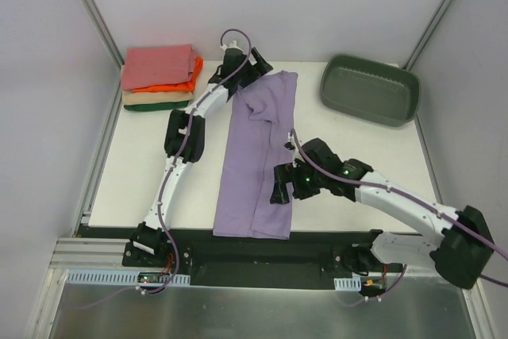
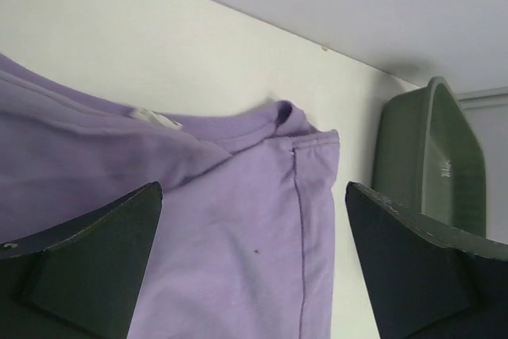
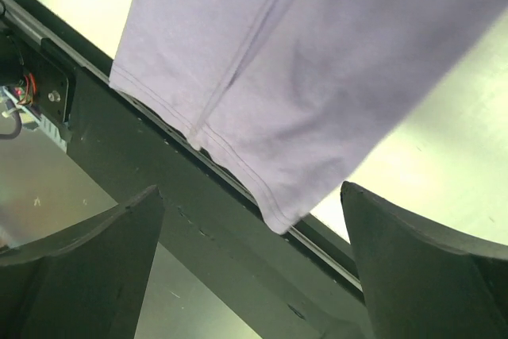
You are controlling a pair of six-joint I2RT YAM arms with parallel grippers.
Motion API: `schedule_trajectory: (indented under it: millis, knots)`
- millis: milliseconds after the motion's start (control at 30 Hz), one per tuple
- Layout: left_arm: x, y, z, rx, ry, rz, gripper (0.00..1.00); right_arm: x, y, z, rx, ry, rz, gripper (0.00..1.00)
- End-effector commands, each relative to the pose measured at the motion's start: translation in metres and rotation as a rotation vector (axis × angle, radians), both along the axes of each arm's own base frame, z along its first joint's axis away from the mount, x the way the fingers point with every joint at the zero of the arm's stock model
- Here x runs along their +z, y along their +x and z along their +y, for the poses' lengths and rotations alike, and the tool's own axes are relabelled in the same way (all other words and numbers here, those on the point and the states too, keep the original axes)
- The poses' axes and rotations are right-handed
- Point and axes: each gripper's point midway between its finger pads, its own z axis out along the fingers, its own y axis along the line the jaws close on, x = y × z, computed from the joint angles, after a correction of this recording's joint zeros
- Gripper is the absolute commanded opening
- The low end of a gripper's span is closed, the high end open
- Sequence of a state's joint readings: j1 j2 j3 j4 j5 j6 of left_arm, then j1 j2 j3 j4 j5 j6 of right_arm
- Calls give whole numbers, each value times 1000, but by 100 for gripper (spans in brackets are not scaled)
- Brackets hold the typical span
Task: Fold and stack the t-shirts
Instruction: Rotate the tshirt 90 degrees
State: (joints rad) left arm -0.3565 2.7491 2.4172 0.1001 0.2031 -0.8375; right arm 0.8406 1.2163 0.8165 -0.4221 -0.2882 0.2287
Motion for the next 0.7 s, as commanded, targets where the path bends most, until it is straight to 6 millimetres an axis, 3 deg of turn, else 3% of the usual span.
schedule_trajectory:
  millis: [0, 133, 233, 367, 533, 600, 633, 667]
  knots:
    - [69, 8, 34, 8, 113, -139, 99, 1, -1, -35, -123, -47, -54, 96]
    - [107, -7, 19, -87, 140, -223, 99, 14, 3, -42, -174, -14, -91, 96]
    - [163, -31, 12, -141, 152, -300, 99, 22, 6, -46, -204, 10, -115, 96]
    - [209, -96, 22, -266, 210, -331, 99, 20, 1, -54, -237, 31, -119, 96]
    - [179, -195, 84, -195, 357, -203, 99, 18, -7, -54, -192, 71, -140, 96]
    - [145, -243, 113, -126, 374, -98, 99, 22, -2, -47, -147, 95, -181, 96]
    - [112, -272, 127, -97, 372, -9, 99, 27, 1, -41, -114, 109, -203, 96]
    - [94, -298, 140, -51, 356, 48, 99, 34, 5, -36, -93, 121, -221, 96]
